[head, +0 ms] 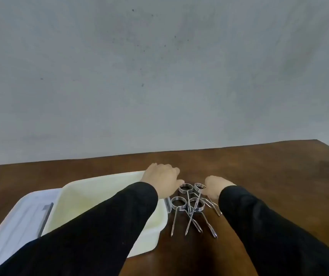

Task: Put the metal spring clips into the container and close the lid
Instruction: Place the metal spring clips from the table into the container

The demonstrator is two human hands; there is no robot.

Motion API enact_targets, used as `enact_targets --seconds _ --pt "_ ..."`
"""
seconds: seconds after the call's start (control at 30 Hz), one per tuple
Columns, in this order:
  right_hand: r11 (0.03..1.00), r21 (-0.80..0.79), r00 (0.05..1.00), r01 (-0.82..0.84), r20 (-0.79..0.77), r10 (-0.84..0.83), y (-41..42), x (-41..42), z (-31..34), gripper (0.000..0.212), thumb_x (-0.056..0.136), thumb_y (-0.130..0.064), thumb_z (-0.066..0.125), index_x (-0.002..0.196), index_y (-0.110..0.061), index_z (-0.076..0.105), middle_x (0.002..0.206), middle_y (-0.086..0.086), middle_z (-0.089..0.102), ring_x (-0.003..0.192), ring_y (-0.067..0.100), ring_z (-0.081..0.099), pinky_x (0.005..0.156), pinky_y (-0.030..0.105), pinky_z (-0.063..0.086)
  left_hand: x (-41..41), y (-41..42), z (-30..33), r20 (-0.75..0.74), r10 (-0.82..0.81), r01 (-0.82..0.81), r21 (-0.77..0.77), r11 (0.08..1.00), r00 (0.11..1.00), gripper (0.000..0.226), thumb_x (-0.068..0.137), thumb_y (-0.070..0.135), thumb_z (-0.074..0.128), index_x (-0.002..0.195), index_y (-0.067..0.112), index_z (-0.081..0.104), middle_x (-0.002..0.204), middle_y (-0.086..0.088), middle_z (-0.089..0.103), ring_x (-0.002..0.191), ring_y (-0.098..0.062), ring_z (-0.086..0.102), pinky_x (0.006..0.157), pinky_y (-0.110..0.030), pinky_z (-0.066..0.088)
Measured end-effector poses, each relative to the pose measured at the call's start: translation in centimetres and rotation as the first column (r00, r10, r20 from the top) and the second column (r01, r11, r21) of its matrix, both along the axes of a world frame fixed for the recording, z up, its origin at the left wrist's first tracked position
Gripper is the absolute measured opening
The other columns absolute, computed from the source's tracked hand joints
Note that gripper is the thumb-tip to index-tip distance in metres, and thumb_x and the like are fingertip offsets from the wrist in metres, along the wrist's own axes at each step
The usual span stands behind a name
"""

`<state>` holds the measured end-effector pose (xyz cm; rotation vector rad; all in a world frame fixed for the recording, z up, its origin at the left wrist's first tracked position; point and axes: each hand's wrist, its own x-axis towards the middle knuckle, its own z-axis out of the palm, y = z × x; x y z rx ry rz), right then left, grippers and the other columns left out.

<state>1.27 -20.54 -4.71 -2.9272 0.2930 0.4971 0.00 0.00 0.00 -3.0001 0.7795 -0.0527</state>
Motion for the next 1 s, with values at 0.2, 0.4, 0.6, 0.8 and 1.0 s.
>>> enact_targets --seconds 0.2,0.4,0.6,0.8,1.0 --pt "0.991 0.076 0.993 0.113 0.01 -0.114 0.0 0.7 -3.3 0.043 0.098 -0.038 0.055 0.126 -0.005 0.055 0.115 0.012 0.069 0.107 0.029 0.065 0.084 0.035 0.051 0.2 0.6 -2.9 -0.046 0.042 -0.044 -0.044 0.998 0.998 0.049 0.107 0.05 0.035 0.119 0.017 0.069 0.103 -0.004 0.073 0.103 -0.024 0.066 0.121 -0.046 0.026" --pt "0.967 0.177 0.98 0.183 0.051 -0.195 0.5 1.9 -4.0 0.056 0.099 -0.041 0.052 0.139 -0.008 0.034 0.118 0.013 0.067 0.105 0.03 0.065 0.086 0.038 0.052 0.3 0.6 -3.1 -0.046 0.058 -0.061 -0.067 0.996 0.997 0.046 0.107 0.049 0.037 0.118 0.019 0.069 0.098 -0.002 0.072 0.1 -0.022 0.066 0.123 -0.044 0.024" --pt "0.965 0.175 0.976 0.196 0.058 -0.209 0.8 2.5 -4.8 0.043 0.094 -0.041 0.058 0.12 -0.007 0.061 0.115 0.012 0.069 0.102 0.03 0.066 0.08 0.033 0.049 0.4 0.7 -3.3 -0.063 0.067 -0.071 -0.061 0.996 0.996 0.046 0.107 0.049 0.037 0.12 0.02 0.069 0.102 -0.003 0.073 0.104 -0.022 0.066 0.125 -0.045 0.021" --pt "0.965 0.163 0.957 0.206 0.173 -0.233 0.4 2.6 -4.6 0.029 0.085 -0.038 0.068 0.092 -0.01 0.063 0.09 0.009 0.07 0.087 0.032 0.068 0.071 0.032 0.051 0.4 1.0 -3.3 -0.061 0.038 -0.047 -0.149 0.988 0.997 0.046 0.108 0.048 0.038 0.119 0.019 0.071 0.106 -0.001 0.072 0.105 -0.021 0.065 0.124 -0.045 0.022" --pt "0.986 0.16 0.905 0.044 0.412 -0.108 2.5 2.3 1.8 0.024 0.086 -0.034 0.065 0.089 -0.01 0.069 0.076 0.007 0.07 0.072 0.028 0.067 0.067 0.034 0.054 0.4 5.3 0.1 0.014 0.066 -0.056 -0.373 0.926 0.998 0.043 0.108 0.044 0.042 0.117 0.017 0.074 0.116 0.001 0.073 0.108 -0.021 0.065 0.109 -0.043 0.04"
